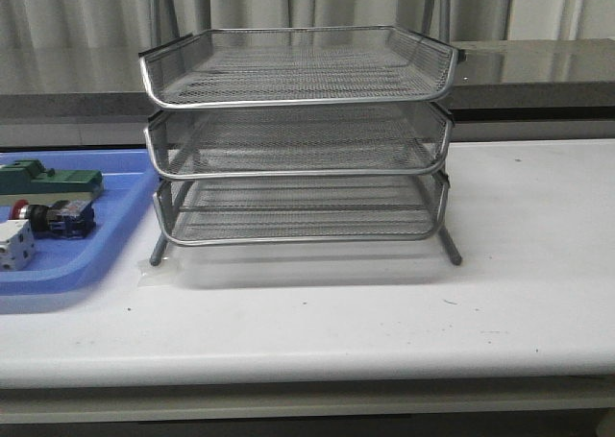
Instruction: Place button on rack with both arms
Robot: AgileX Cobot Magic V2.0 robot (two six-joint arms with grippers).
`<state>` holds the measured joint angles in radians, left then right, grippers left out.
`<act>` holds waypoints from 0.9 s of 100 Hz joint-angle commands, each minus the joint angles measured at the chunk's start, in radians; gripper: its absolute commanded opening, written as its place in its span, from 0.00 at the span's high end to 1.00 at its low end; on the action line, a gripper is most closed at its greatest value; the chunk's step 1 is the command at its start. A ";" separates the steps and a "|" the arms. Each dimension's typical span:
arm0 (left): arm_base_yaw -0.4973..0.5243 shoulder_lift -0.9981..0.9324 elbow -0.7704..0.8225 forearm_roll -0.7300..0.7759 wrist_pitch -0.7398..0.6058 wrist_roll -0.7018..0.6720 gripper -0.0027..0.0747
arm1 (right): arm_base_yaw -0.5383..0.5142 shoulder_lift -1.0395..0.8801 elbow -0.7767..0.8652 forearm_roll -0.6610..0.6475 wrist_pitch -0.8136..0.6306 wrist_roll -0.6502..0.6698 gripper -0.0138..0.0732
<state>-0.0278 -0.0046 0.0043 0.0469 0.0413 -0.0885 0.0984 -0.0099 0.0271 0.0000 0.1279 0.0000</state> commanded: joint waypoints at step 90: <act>0.003 -0.031 0.033 -0.002 -0.089 -0.009 0.99 | -0.005 -0.018 -0.024 0.000 -0.180 0.000 0.91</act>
<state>-0.0278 -0.0046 0.0043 0.0469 0.0413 -0.0885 0.0984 -0.0099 0.0271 0.0000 0.0430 0.0000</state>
